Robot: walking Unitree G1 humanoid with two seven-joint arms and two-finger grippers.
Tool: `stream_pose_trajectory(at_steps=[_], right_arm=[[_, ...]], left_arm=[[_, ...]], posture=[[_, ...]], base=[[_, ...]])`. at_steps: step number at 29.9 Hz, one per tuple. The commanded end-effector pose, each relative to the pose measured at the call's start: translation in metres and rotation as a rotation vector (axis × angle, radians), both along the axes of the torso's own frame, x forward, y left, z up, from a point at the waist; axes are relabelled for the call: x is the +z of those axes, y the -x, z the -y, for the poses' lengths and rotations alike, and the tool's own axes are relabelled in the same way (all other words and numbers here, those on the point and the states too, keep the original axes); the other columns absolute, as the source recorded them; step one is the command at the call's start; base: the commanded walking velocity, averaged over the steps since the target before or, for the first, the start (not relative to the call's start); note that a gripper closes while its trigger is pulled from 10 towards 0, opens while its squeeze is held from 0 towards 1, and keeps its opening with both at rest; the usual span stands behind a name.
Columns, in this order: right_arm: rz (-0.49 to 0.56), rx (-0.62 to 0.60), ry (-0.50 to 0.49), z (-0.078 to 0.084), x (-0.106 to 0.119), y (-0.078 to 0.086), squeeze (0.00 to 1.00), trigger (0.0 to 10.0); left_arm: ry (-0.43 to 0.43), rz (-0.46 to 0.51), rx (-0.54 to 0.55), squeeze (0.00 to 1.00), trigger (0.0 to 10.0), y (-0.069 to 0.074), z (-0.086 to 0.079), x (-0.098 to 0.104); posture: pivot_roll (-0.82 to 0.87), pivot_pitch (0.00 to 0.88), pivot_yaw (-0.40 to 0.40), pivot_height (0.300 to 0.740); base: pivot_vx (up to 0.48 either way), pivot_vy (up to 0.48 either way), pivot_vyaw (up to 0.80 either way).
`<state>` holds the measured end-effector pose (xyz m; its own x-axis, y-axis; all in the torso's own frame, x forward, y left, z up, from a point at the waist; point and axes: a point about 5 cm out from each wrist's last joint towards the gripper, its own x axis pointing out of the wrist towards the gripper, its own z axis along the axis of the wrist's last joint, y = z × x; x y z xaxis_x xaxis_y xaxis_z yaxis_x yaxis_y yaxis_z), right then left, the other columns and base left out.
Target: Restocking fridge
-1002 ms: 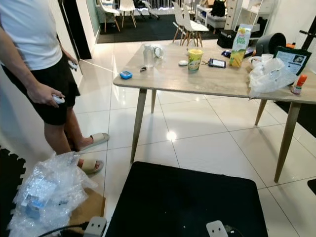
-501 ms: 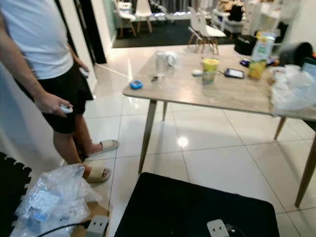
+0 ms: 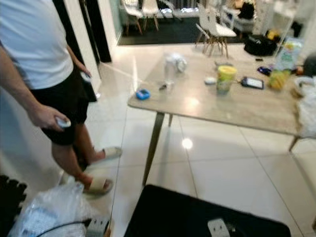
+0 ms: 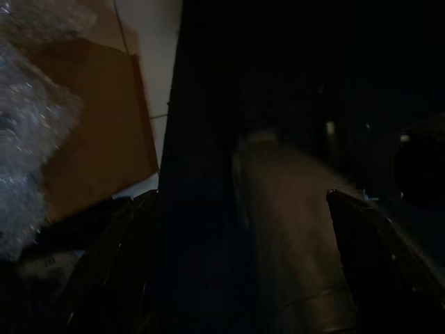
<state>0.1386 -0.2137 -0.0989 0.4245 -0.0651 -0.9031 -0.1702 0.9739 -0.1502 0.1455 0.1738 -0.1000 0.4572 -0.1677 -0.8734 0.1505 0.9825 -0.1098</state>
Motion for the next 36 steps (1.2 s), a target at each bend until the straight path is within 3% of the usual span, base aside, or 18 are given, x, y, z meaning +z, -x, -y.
stream_pose_trajectory(at_steps=[1,8,24,36], right_arm=[[-0.012,-0.016,-0.009,-0.0026,-0.0018,0.0034,0.00,10.0],[-0.015,-0.019,-0.007,-0.0022,-0.0017,0.0032,0.00,10.0],[-0.025,-0.015,-0.012,-0.0037,-0.0023,0.0039,0.00,10.0],[-0.015,0.000,-0.008,-0.0048,-0.0011,0.0000,0.00,10.0]], left_arm=[[-0.005,-0.010,-0.009,0.00,10.0,0.0009,-0.0003,-0.0005],[-0.004,-0.011,-0.009,0.00,10.0,0.0012,0.0002,-0.0006],[-0.013,-0.018,0.012,0.00,10.0,0.0025,-0.0001,-0.0014],[-0.025,-0.013,0.007,0.00,10.0,0.0004,-0.0018,-0.0005]], posture=[[0.03,0.000,0.007,0.740],[0.02,0.000,0.006,0.740],[0.03,0.000,0.010,0.740],[0.03,0.000,0.008,0.740]], base=[[0.364,0.000,0.00],[0.358,0.000,0.00],[0.000,0.000,-0.79],[0.000,0.000,0.00]])
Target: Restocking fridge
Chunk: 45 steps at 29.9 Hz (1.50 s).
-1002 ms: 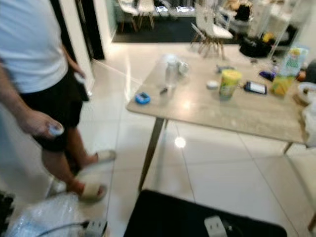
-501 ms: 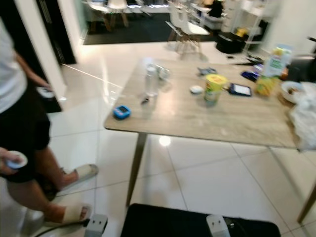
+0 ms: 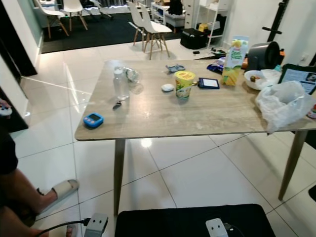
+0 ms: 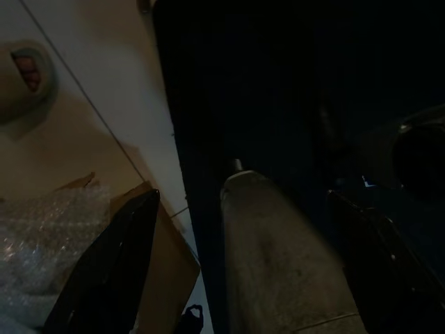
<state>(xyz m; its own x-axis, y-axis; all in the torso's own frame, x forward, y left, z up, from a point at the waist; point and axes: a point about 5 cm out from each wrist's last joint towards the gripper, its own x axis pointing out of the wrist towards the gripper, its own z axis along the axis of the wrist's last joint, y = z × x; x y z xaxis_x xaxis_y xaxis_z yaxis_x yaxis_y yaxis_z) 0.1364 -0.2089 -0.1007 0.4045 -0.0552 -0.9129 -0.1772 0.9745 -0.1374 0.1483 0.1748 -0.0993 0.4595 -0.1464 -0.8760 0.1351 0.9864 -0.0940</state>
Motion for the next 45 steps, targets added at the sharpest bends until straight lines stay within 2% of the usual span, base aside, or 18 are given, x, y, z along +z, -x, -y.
stream_pose_trajectory(at_steps=[1,12,45], right_arm=[[0.008,-0.002,0.002,0.0001,0.0009,-0.0025,0.00,10.0],[0.006,0.001,0.005,0.0009,0.0012,-0.0030,0.00,10.0],[-0.012,-0.017,-0.008,-0.0005,-0.0014,0.0038,0.00,10.0]], left_arm=[[-0.009,-0.013,-0.010,0.00,10.0,0.0031,-0.0009,-0.0012],[-0.010,-0.015,-0.007,0.00,10.0,0.0037,-0.0014,-0.0014],[-0.007,-0.025,-0.005,0.00,10.0,0.0082,-0.0006,-0.0030]], posture=[[0.03,0.000,0.007,0.740],[0.03,0.000,0.003,0.740],[0.03,0.000,0.009,0.740]], base=[[0.000,0.000,0.00],[0.000,0.000,0.00],[0.000,0.000,-0.79]])
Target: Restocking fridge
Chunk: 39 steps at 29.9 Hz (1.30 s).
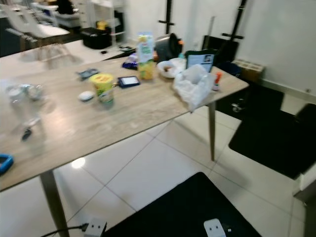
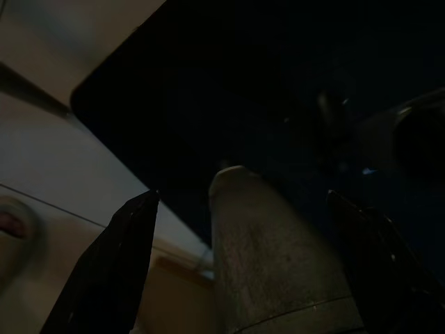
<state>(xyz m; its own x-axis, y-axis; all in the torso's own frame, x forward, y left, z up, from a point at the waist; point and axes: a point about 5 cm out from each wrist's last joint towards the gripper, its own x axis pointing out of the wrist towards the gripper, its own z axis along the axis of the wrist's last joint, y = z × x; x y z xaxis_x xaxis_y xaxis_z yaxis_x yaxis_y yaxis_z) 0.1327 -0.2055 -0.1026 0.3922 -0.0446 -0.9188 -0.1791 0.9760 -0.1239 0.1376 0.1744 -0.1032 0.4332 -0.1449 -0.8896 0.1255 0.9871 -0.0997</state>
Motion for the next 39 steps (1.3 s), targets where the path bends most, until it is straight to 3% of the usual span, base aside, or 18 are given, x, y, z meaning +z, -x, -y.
stream_pose_trajectory(at_steps=[1,39], right_arm=[[0.001,-0.017,0.003,0.0028,0.0003,0.0003,0.00,10.0],[-0.024,-0.013,0.013,0.0004,-0.0021,0.0060,0.00,10.0]], left_arm=[[-0.008,0.006,-0.011,0.00,10.0,-0.0025,-0.0009,0.0010],[-0.026,0.019,-0.013,0.00,10.0,-0.0054,-0.0048,0.0024]], posture=[[0.03,0.000,0.011,0.740],[0.02,0.000,0.027,0.740]], base=[[0.000,0.000,-0.79],[0.000,0.000,-0.79]])
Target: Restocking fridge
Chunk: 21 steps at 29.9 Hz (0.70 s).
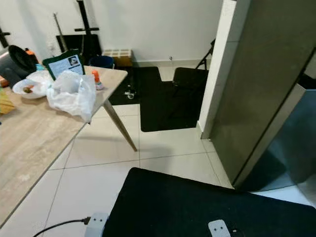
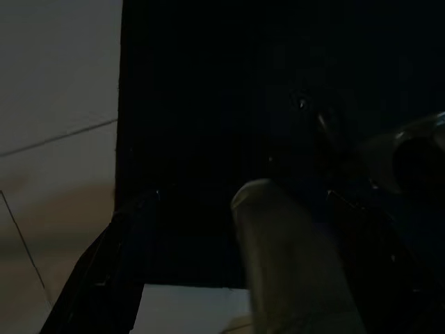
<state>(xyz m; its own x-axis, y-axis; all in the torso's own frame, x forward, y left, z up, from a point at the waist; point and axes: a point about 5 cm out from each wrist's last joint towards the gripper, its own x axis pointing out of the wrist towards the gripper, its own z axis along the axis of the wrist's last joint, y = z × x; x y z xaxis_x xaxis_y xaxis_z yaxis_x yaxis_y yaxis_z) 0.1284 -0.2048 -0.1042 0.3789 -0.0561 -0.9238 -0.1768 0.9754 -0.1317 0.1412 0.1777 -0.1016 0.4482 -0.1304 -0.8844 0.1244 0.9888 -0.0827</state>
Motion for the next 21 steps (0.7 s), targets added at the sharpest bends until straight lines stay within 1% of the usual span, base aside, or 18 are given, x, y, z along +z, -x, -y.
stream_pose_trajectory(at_steps=[1,6,16,21], right_arm=[[-0.013,-0.008,0.003,0.0012,-0.0007,0.0024,0.00,10.0],[-0.020,-0.002,0.009,0.0015,-0.0011,0.0037,0.00,10.0],[-0.018,0.006,0.016,0.0019,-0.0007,0.0025,0.00,10.0],[-0.015,0.018,0.025,0.0027,-0.0004,0.0020,0.00,10.0]], left_arm=[[-0.012,0.006,-0.017,0.00,10.0,-0.0030,-0.0017,0.0012],[-0.015,0.014,-0.020,0.00,10.0,-0.0060,-0.0026,0.0024],[-0.029,0.003,-0.040,0.00,10.0,-0.0044,-0.0033,0.0017],[-0.030,0.005,-0.034,0.00,10.0,-0.0043,-0.0035,0.0017]], posture=[[0.02,0.000,0.027,0.740],[0.03,0.000,0.027,0.740],[0.03,0.000,0.027,0.740],[0.03,0.000,0.027,0.740]], base=[[0.000,0.000,-0.79],[0.000,0.000,-0.79],[0.000,0.000,-0.79],[0.000,0.000,0.00]])
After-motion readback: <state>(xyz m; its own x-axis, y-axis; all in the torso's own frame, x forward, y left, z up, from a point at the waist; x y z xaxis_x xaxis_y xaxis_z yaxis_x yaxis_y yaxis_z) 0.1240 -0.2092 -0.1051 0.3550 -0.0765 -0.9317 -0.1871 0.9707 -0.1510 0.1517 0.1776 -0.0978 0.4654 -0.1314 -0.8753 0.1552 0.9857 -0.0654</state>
